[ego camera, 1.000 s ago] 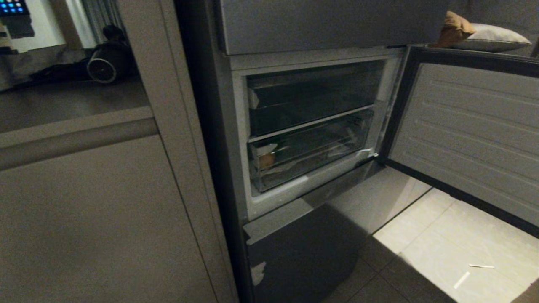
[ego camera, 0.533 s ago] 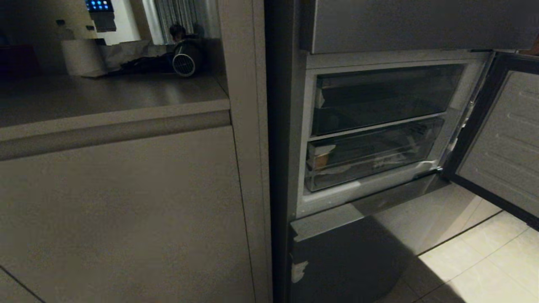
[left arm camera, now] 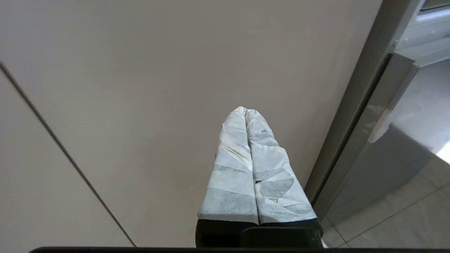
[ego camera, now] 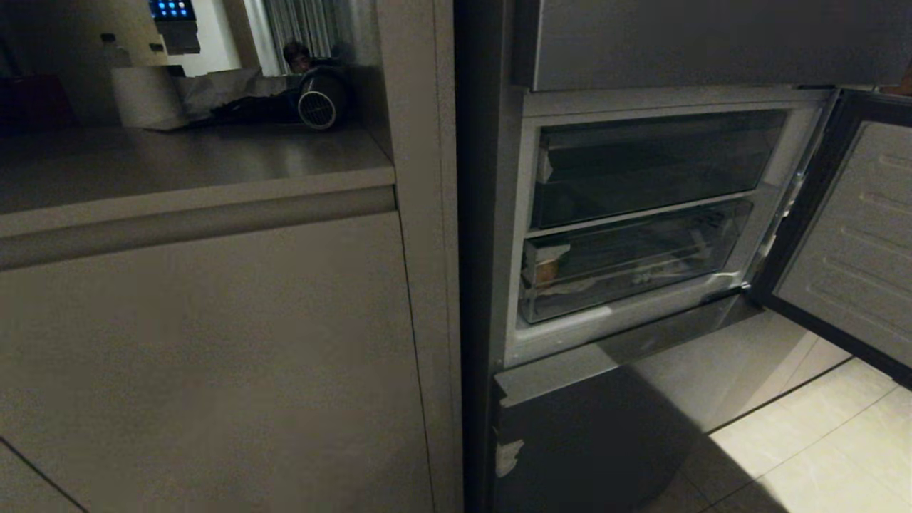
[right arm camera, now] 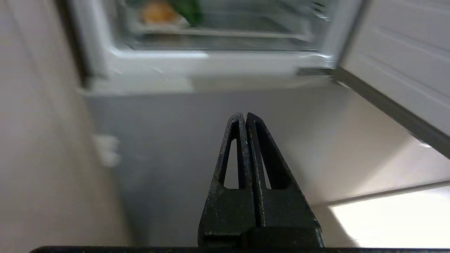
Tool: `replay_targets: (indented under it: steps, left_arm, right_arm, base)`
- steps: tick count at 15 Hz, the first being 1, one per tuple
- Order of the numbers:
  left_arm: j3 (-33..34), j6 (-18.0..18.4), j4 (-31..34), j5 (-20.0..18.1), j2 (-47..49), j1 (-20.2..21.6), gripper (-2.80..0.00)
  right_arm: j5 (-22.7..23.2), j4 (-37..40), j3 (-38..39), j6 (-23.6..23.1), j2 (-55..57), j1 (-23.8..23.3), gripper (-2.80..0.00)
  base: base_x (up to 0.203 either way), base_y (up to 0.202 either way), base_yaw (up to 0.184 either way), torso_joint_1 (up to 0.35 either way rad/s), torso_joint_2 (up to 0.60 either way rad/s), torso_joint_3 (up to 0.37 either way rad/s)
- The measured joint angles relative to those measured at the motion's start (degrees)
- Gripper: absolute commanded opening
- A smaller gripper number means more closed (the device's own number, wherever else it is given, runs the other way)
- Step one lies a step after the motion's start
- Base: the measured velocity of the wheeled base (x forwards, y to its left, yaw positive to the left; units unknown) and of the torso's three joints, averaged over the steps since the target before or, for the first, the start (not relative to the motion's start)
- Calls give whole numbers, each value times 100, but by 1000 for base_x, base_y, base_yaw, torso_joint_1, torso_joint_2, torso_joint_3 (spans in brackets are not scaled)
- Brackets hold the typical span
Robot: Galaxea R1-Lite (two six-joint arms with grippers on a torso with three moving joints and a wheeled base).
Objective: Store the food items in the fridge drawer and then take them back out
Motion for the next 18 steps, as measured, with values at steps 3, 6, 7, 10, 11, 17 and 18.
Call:
replay_targets:
  steps: [3, 6, 7, 10, 11, 17, 18]
  left_arm:
    - [0, 0, -1, 0, 0, 5, -280]
    - [0, 0, -1, 0, 0, 5, -280]
    - [0, 0, -1, 0, 0, 5, -280]
    - [0, 0, -2, 0, 0, 5, -280]
    - [0, 0, -2, -1, 0, 5, -280]
    - [0, 0, -2, 0, 0, 5, -280]
    - [0, 0, -2, -1, 0, 5, -280]
  right_arm:
    - [793, -217, -817, 347, 1861, 25, -280]
    - [1574, -947, -1443, 526, 4118, 105, -280]
    - [1773, -1296, -1607, 561, 4889, 146, -280]
    - [2057, -2526, -1985, 630, 6806, 397, -173]
    - [1987, -2975, -2107, 641, 7327, 589, 0]
    - [521, -5138, -2532, 663, 9081, 2164, 0]
    - [456, -5309, -2537, 659, 9167, 2267, 0]
  base:
    - [0, 0, 0, 0, 0, 0]
    - [0, 0, 0, 0, 0, 0]
    - [0, 0, 0, 0, 0, 0]
    - [0, 0, 0, 0, 0, 0]
    - [0, 0, 0, 0, 0, 0]
    - [0, 0, 0, 0, 0, 0]
    - [0, 0, 0, 0, 0, 0]
